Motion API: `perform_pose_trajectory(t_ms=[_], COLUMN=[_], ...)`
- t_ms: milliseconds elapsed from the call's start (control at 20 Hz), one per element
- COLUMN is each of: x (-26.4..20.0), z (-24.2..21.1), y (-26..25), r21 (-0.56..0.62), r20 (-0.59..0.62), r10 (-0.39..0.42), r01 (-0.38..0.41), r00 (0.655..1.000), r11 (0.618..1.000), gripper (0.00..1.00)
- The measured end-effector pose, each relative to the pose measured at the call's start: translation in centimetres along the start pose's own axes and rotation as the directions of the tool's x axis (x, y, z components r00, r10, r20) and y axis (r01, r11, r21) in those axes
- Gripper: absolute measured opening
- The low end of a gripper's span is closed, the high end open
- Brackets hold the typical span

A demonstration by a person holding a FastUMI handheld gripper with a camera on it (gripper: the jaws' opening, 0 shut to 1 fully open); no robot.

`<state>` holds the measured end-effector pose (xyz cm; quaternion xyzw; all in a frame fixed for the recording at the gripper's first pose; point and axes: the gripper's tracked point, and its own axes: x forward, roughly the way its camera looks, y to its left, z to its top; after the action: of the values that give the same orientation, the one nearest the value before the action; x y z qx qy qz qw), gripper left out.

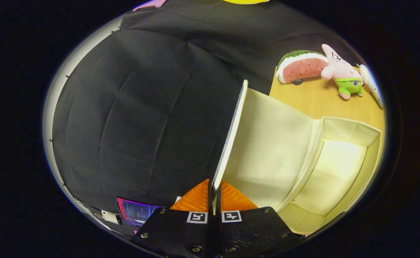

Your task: Open the storage box then place both shoes into the box .Put the left shoe in first, then the right shoe, with the right side of both shoes facing outward in a uniform manner.

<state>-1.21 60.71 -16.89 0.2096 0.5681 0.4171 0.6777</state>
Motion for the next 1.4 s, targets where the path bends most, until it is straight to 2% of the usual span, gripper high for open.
perform_pose_trajectory(t_ms=[350, 600, 700, 800, 900, 950, 1150, 1250, 1400], x=[8.9, 13.7, 15.1, 14.9, 14.9, 14.6, 11.3, 8.3, 3.1], z=[-1.4, -3.0, -3.4, -3.2, -3.1, -3.0, -1.7, -1.1, -0.1], y=[-1.7, -6.2, -7.2, -7.8, -7.4, -7.3, -6.1, -5.8, -6.1], r21=[0.002, -0.022, -0.049, -0.099, -0.125, -0.141, -0.214, -0.255, -0.294], r20=[-0.050, -0.102, -0.111, -0.118, -0.109, -0.106, -0.060, -0.028, 0.037], r10=[-0.150, -0.284, -0.311, -0.354, -0.360, -0.361, -0.345, -0.339, -0.345], r01=[0.150, 0.283, 0.307, 0.343, 0.347, 0.345, 0.326, 0.321, 0.340], r00=[0.987, 0.953, 0.944, 0.928, 0.926, 0.927, 0.937, 0.940, 0.938], r11=[0.989, 0.959, 0.950, 0.934, 0.930, 0.928, 0.921, 0.912, 0.893], gripper=[0.00, 0.01, 0.05, 0.10, 0.24, 0.26, 0.30, 0.34, 0.34])
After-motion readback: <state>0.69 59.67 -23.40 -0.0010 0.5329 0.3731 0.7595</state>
